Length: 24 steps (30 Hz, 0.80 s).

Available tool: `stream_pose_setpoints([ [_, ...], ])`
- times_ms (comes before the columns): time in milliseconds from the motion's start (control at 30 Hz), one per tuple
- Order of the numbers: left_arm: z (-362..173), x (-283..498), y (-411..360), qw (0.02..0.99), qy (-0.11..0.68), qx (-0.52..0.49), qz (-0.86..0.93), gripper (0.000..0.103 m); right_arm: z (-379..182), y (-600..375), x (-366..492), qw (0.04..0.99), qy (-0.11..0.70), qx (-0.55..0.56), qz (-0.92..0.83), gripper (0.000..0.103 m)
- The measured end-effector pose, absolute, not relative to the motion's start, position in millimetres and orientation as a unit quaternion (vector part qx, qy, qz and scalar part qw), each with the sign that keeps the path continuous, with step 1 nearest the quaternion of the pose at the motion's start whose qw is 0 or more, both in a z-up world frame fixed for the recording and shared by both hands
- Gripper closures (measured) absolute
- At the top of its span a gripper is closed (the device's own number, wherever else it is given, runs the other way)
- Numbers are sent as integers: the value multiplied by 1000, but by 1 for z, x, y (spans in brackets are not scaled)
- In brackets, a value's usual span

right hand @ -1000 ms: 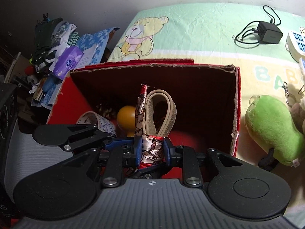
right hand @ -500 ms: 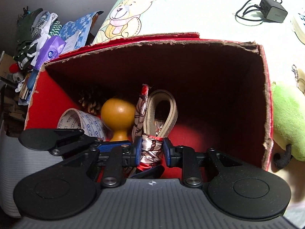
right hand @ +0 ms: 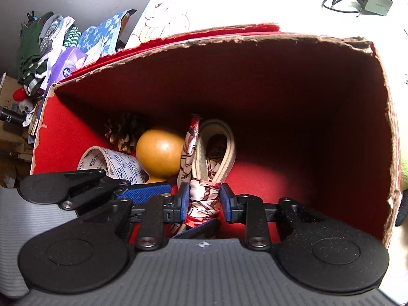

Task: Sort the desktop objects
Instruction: 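Lower the doll figurine into the red box beside the gourd toy, then open the right gripper to release the doll figurine in the box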

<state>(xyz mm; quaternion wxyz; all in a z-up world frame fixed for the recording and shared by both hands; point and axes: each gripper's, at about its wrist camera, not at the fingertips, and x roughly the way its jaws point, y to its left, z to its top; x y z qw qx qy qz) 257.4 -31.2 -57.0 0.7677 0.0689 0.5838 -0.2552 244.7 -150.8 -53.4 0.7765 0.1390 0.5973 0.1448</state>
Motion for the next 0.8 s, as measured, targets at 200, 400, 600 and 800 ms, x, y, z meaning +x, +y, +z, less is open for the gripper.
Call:
stream_pose_setpoints([
  [200,-51,255,-20,782,564,54,-260,36,-53,-160,242,775,583,176,165,73],
  [400,-45,249,-13,794,547,51,-260,36,-50,-165,239,781,567,196,174,74],
  [600,-41,241,-29,803,539,54,-249,36,-48,-166,235,794,551,196,166,77],
  [800,-41,238,-33,814,524,59,-243,36,-45,-168,236,799,538,205,174,77],
])
